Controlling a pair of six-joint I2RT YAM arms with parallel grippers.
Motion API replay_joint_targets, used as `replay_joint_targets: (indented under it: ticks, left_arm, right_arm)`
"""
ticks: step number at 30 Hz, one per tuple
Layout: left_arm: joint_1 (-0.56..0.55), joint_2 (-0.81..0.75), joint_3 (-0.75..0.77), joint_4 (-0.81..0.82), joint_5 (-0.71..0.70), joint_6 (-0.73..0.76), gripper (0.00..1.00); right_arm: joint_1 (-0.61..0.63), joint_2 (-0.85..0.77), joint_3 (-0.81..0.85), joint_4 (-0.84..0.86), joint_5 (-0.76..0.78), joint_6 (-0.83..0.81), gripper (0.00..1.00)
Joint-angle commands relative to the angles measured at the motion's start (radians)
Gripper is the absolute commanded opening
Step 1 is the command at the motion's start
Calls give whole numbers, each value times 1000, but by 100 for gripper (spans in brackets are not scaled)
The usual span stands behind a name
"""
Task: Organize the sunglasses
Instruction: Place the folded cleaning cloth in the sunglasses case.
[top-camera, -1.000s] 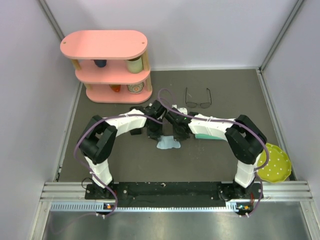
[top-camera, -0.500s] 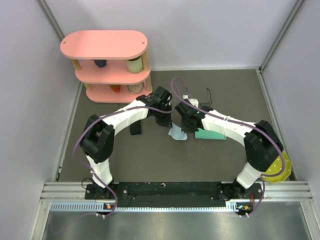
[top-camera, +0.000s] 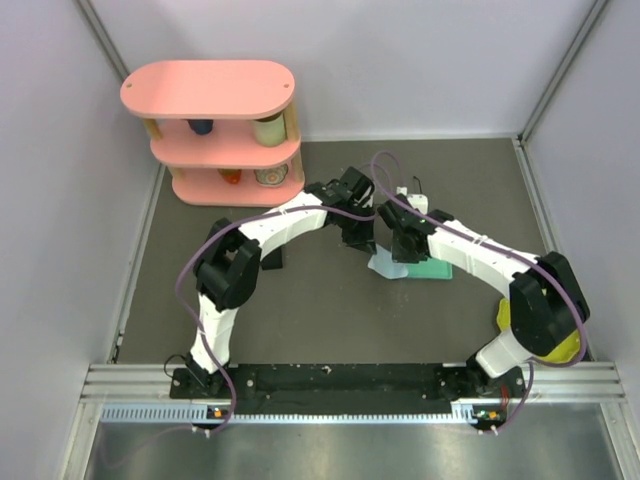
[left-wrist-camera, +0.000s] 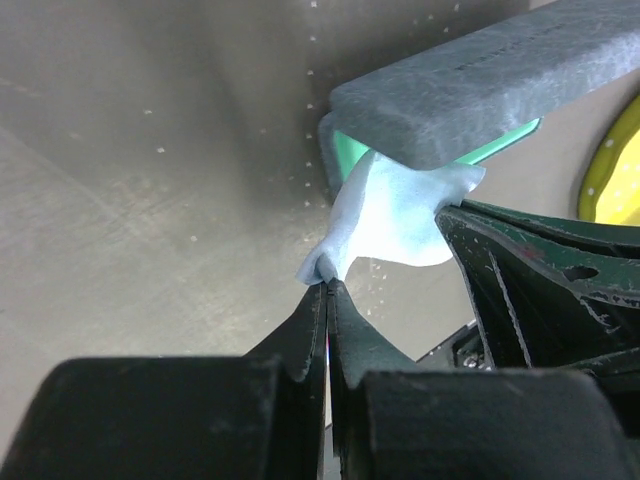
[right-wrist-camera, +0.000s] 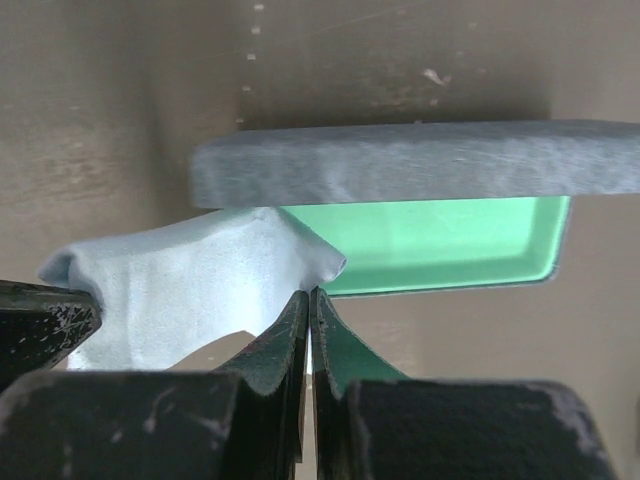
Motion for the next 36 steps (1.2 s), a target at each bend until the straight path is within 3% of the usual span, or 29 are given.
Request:
replay_joint_targets:
  ticks: [1,14,36]
  left_arm:
    - [-27,45,104,11,64,-39,0]
    - [-61,198,256,4,107,-105,0]
    - [-64,295,332,31,78,-122,0]
  right_arm:
    - [-46,-73,-30,-30,66,-45,0]
    - [-141,-70,-77,-37,123,-87,0]
    - [-182,-13,-105,67,180,-111,0]
